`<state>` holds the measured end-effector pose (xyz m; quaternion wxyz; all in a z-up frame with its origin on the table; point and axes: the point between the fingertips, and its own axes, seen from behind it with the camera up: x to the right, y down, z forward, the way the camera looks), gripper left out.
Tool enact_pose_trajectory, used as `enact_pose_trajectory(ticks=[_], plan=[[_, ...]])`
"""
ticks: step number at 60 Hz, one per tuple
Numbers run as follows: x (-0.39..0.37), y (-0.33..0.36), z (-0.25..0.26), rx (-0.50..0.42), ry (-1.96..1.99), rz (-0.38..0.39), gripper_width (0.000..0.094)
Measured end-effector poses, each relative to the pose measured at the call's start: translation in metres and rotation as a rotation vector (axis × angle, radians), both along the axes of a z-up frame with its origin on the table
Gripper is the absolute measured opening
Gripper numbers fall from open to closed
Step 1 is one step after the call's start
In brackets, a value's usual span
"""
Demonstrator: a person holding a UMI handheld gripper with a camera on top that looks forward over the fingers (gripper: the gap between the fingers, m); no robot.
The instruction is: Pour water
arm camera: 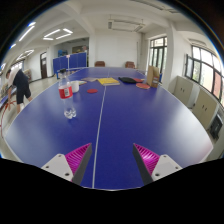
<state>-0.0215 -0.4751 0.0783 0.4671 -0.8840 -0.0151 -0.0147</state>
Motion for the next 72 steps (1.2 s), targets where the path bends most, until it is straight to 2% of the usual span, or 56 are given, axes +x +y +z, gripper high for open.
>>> enact_pose_trajectory(ticks=[13, 25, 29, 31, 35, 38, 48, 54, 61, 67, 72], plan=[[-0.162, 0.132, -0.009, 0.098, 0.03, 0.094, 0.0849], [-0.214, 0.227, 0.008, 0.202, 0.048, 0.039, 0.0848], [-0.22, 0.257, 0.01, 0.235, 0.051, 0.03, 0.0803], [-0.22, 0.266, 0.009, 0.244, 0.042, 0.027, 0.0741], [-0.216, 0.277, 0.003, 0.256, 0.023, 0.009, 0.0535], [-0.217, 0.288, 0.004, 0.285, 0.018, 0.003, 0.0506], [-0.215, 0.288, 0.004, 0.278, 0.004, -0.002, 0.0354], [-0.195, 0.286, 0.018, 0.273, -0.06, -0.006, 0.0354], [-0.125, 0.307, 0.047, 0.266, -0.227, -0.096, 0.0353], [-0.054, 0.351, 0.075, 0.274, -0.432, -0.173, 0.0352], [-0.008, 0.393, 0.116, 0.29, -0.633, -0.198, 0.0353]])
